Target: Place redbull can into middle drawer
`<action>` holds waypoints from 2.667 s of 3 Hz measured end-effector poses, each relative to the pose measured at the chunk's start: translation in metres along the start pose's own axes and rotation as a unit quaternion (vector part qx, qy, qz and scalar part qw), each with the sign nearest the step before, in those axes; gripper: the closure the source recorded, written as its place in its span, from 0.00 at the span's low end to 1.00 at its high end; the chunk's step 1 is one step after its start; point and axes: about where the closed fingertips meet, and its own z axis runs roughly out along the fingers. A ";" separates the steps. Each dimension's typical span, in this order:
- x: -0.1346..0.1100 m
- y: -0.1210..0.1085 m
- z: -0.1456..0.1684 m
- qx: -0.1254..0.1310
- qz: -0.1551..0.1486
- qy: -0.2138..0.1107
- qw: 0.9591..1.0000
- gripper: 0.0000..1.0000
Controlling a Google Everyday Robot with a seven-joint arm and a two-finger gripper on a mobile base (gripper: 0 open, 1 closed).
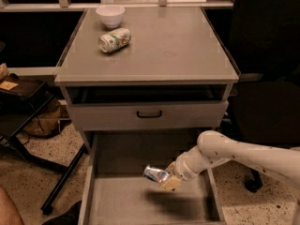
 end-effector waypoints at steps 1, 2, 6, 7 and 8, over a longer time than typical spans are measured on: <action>0.022 -0.025 0.040 0.011 -0.002 0.029 1.000 1.00; 0.037 -0.043 0.068 0.025 0.005 0.049 0.998 1.00; 0.046 -0.053 0.091 0.072 0.016 0.056 0.996 0.58; 0.046 -0.053 0.091 0.072 0.016 0.056 0.996 0.35; 0.046 -0.053 0.091 0.072 0.016 0.056 0.996 0.12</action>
Offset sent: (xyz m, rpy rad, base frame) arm 0.0397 0.0034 -0.1257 -0.1658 -0.0218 -0.0402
